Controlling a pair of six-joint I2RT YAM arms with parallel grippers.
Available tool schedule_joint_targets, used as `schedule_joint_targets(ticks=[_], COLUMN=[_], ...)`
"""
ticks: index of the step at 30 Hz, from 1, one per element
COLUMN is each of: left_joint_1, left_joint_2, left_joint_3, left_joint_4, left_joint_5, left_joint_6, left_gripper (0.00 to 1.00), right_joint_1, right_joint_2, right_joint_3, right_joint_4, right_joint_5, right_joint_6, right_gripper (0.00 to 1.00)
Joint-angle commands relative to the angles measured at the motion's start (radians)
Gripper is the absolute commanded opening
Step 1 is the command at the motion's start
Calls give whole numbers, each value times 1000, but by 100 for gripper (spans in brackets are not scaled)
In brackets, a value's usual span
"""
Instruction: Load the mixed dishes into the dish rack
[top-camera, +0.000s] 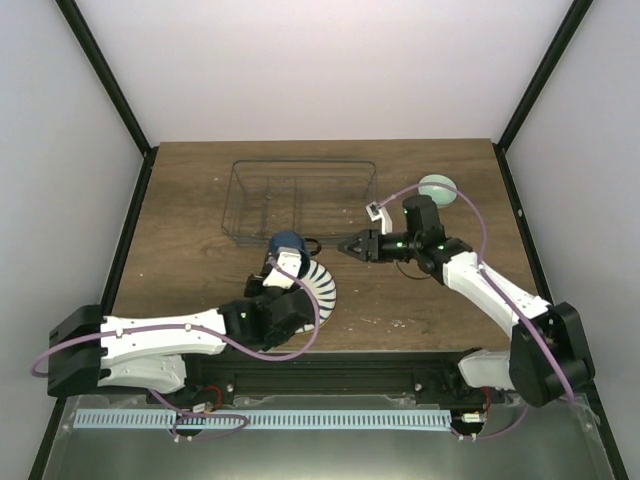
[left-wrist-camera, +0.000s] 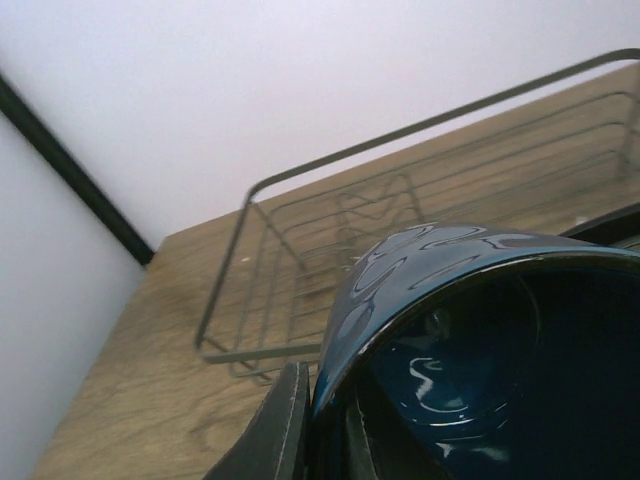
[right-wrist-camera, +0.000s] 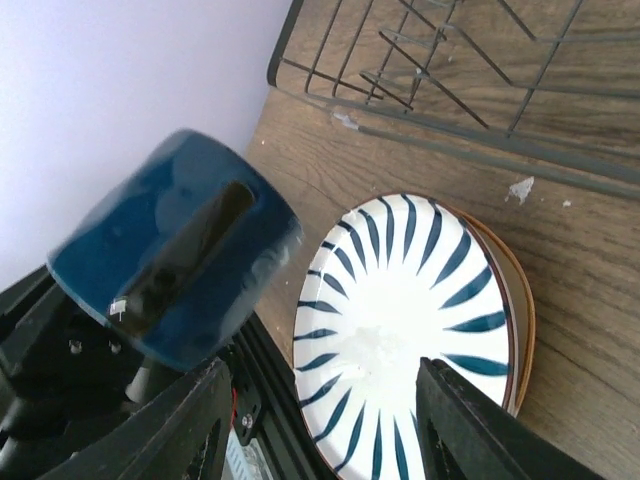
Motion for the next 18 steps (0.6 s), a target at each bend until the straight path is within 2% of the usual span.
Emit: schedule_joint_targets(ticks=[1, 7, 12, 14, 18], left_joint_1=[8, 62, 164, 175, 176], left_joint_2=[26, 107, 17, -33, -62], left_joint_3=[57, 147, 80, 29, -90], left_joint_4=[232, 272, 359, 451, 755], left_joint_5=[161, 466, 730, 731, 630], left_joint_6=[211, 359, 481, 570, 774], left_gripper=[0, 0, 0, 0, 0], right_joint_1=[-8, -12, -94, -143, -202], right_joint_2=[21, 1, -55, -77, -98], right_joint_3=[82, 88, 38, 15, -20], right_joint_4=[8, -19, -34, -44, -46], right_joint_5=[-20, 22, 12, -5, -46], right_joint_6=[-13, -34, -35, -43, -44], right_gripper=[52, 52, 52, 52, 52])
